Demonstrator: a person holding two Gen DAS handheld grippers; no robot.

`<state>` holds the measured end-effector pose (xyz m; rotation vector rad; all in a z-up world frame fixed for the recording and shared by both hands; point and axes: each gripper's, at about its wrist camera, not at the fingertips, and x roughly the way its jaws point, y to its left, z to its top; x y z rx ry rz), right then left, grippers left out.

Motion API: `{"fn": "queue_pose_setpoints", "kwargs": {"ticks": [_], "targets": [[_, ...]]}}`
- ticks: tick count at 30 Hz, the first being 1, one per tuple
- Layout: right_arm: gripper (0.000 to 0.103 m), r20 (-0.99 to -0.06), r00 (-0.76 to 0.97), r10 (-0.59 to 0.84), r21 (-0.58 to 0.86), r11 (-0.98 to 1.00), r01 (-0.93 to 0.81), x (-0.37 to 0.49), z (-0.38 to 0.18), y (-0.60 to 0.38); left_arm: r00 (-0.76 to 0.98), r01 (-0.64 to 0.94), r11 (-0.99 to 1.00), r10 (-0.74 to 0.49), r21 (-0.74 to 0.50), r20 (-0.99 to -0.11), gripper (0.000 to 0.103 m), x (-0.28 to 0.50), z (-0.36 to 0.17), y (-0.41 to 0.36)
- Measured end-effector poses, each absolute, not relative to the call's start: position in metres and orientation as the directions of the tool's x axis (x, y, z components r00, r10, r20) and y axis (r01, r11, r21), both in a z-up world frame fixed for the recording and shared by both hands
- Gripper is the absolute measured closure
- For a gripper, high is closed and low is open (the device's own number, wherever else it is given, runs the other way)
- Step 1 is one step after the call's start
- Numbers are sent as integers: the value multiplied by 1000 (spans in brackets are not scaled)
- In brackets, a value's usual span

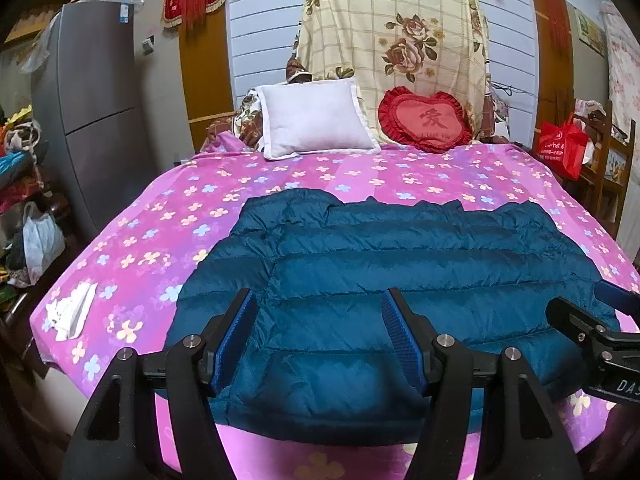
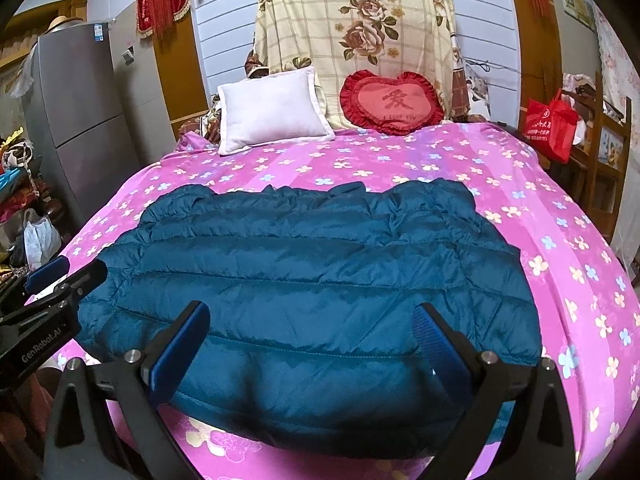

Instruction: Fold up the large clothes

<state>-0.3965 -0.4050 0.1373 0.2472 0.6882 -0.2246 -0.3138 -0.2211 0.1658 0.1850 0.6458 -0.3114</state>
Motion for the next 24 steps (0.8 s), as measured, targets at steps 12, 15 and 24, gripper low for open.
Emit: {"fn": "queue_pose_setpoints", "kwargs": {"ticks": [12,15,24], "targets": [[0,-659,740,-134,153,939,307,-399,137,-403,744,349,936,-249,43,-621,57,-316,166,-221],[0,-656,743,-136,155,938,309,-400,139,-403,742,349,936,-253,35,-621,57,-316,167,-221],[0,-662,738,-128,159,939,306,-401,138,-401,741,352,935,-256,35,-620,57,-317,167,-222]]}}
